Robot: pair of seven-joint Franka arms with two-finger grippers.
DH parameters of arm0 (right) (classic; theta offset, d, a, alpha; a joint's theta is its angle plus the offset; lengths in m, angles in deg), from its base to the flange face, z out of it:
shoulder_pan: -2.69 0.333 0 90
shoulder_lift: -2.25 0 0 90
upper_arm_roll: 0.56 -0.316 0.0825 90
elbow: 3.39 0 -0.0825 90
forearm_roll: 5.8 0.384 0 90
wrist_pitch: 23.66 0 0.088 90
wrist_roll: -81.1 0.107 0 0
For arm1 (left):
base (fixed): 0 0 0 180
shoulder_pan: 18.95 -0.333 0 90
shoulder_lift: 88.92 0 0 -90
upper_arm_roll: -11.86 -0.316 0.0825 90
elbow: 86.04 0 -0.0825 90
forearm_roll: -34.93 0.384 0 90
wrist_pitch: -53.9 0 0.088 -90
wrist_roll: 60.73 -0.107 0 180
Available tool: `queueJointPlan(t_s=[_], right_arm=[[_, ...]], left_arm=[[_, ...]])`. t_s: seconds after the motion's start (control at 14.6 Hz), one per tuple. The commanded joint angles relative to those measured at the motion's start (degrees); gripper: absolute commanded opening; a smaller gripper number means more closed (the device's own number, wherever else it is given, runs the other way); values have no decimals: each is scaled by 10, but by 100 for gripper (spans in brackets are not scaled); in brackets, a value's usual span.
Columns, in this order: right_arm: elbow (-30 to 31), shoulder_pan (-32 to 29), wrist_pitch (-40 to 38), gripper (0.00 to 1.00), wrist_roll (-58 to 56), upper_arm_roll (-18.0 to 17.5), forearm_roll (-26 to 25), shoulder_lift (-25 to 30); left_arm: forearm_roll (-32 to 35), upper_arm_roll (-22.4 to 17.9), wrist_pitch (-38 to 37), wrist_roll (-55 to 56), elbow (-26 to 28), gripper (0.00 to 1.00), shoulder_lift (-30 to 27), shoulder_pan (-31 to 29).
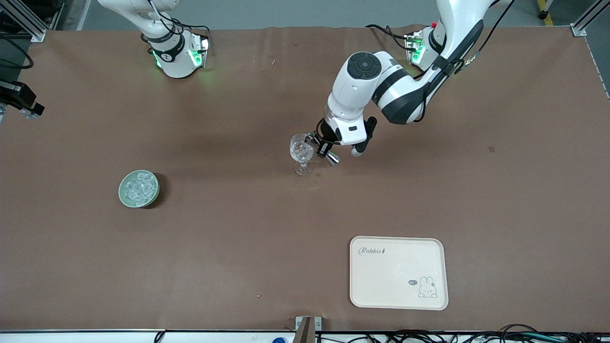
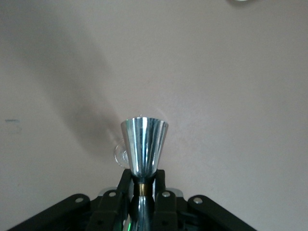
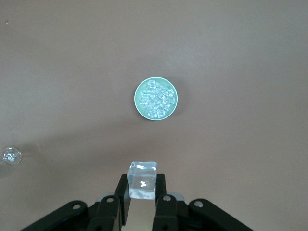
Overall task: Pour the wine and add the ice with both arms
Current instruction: 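Tilt the jigger to pour into the glass with the left gripper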
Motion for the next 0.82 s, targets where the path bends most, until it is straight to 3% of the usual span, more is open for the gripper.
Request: queueJointPlan(t_s=[0.0, 0.21, 0.55, 0.75], right_arm=[[-10, -6, -5, 1, 0, -3, 12, -5], [-10, -6, -5, 1, 0, -3, 12, -5], [-10, -5, -5, 1, 0, -3, 12, -5], [-9, -5, -5, 1, 0, -3, 12, -5]], left_arm=[[39, 6, -14, 47, -14, 1, -3, 2], [65, 17, -63, 56, -33, 1, 3, 5], [56, 19, -63, 76, -36, 0, 2, 1], [-21, 10, -49, 65, -36, 0, -8, -2]])
